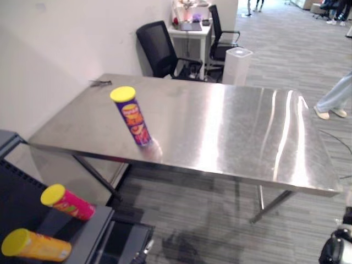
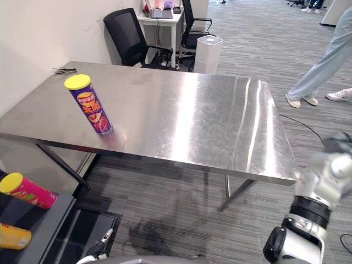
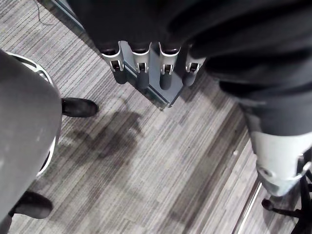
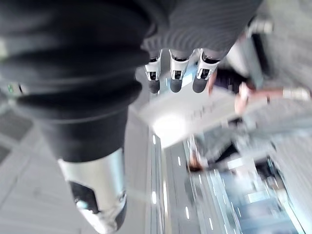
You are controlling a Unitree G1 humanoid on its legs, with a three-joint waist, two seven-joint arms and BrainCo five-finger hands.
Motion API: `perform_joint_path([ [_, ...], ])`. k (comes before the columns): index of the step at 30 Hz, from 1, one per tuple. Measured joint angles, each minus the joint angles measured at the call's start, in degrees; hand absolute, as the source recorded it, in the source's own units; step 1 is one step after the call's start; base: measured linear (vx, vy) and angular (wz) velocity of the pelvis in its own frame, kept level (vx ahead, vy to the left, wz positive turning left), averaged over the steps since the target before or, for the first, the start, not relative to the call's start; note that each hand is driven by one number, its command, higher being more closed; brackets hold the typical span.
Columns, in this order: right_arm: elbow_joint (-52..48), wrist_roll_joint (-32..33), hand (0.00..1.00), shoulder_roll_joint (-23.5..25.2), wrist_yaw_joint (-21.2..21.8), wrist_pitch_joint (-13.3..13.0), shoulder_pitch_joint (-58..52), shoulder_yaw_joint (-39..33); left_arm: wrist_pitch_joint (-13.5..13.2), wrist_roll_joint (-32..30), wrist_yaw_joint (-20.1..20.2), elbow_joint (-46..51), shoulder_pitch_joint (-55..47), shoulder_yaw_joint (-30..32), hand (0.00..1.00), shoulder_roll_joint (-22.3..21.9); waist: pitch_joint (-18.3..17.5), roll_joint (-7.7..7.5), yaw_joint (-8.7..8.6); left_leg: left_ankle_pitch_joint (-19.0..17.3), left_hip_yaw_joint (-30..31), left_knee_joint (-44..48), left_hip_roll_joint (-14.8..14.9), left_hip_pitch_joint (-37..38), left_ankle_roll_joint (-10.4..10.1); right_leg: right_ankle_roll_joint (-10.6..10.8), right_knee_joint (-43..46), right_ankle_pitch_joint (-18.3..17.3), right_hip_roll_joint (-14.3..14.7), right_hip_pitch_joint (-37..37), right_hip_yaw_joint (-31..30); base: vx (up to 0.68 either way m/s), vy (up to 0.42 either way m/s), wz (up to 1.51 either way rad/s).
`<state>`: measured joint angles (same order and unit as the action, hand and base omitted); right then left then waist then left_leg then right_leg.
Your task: Put the gum and the chips on the shelf.
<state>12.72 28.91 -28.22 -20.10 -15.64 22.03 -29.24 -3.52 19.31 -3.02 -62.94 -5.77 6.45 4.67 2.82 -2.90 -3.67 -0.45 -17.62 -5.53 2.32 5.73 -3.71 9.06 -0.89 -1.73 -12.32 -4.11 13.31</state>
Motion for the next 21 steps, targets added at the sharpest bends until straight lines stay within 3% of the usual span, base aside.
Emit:
perform_joint_path([
  [1, -1.4, 0.0, 0.0, 0.1, 2.3, 0.9, 0.1, 4.0, 0.2, -0.4, 0.2, 0.2, 0.1, -0.1, 0.0, 0.0, -0.4, 0.69, 0.46, 0.1, 0.4, 0.0, 0.0, -0.2, 0.1, 0.0, 0.0, 0.0, 0.0, 0.0, 0.3, -0.02, -0.019, 0.13],
  [2, -2.1, 0.0, 0.0, 0.1, 3.7, 1.4, 0.2, 6.7, 0.3, -0.5, 0.4, 0.3, 0.3, -0.4, 0.0, 0.0, -0.3, 0.45, 0.77, 0.1, 0.7, -0.1, 0.0, -0.4, 0.2, 0.0, 0.0, 0.0, 0.0, 0.0, 0.6, -0.02, -0.024, 0.27],
  [3, -3.2, -0.1, 0.0, 0.8, 7.3, 3.5, 0.9, 13.0, 0.4, -0.5, 0.6, 0.3, 0.6, -0.5, 0.0, 0.0, -0.2, 0.4, 1.43, 0.5, 1.7, -0.1, 0.0, -0.9, 0.3, 0.0, -0.1, 0.0, 0.0, -0.2, 1.8, -0.01, -0.023, 0.3],
  [8, 0.3, -1.6, 0.0, 3.0, 16.6, 9.4, 4.5, 25.9, 0.4, -0.4, 0.8, 2.1, 0.9, -0.4, 0.0, 0.0, 0.4, 0.05, 4.14, 1.5, 5.9, 0.0, -0.4, -1.9, 0.6, 0.0, -1.1, 0.0, -0.2, -2.5, 6.3, 0.0, -0.031, 0.49],
  [10, 4.1, -1.4, 0.0, 5.1, 19.8, 9.5, 8.3, 29.4, 0.4, -0.4, 0.8, 2.7, 0.2, -0.4, 0.0, -0.3, 0.7, 0.38, 5.41, 1.7, 7.5, -0.1, -0.9, -2.1, 0.7, 0.0, -1.2, 0.0, -0.5, -3.3, 8.1, 0.0, -0.005, 0.38],
  [15, 8.2, -1.4, 0.0, 8.6, 23.0, 9.5, 14.7, 34.6, 0.2, -0.2, 0.7, 4.7, -0.6, 0.2, 0.0, -0.5, 2.9, 0.3, 6.08, 3.0, 11.0, -0.1, -1.7, -3.1, 1.0, 0.1, -1.3, 0.1, -1.0, -5.2, 12.1, -0.02, -0.004, 0.41],
  [18, 8.8, -1.4, 0.0, 9.8, 23.2, 9.6, 17.0, 36.0, -0.2, -0.2, 0.7, 6.0, -0.6, 0.7, 0.0, -0.6, 3.8, 0.23, 7.49, 3.6, 13.3, -0.3, -1.9, -3.7, 1.2, 0.2, -1.3, 0.1, -1.1, -5.6, 14.1, -0.04, -0.006, 0.36],
  [21, 10.8, -1.4, 0.0, 11.0, 24.1, 9.8, 20.2, 37.3, -0.3, -0.1, 0.7, 6.2, -0.5, 0.8, 0.0, -0.7, 4.4, 0.33, 7.59, 4.5, 15.4, -0.4, -2.3, -4.8, 1.3, 0.2, -1.3, 0.0, -1.1, -6.1, 16.3, -0.05, -0.003, 0.43],
])
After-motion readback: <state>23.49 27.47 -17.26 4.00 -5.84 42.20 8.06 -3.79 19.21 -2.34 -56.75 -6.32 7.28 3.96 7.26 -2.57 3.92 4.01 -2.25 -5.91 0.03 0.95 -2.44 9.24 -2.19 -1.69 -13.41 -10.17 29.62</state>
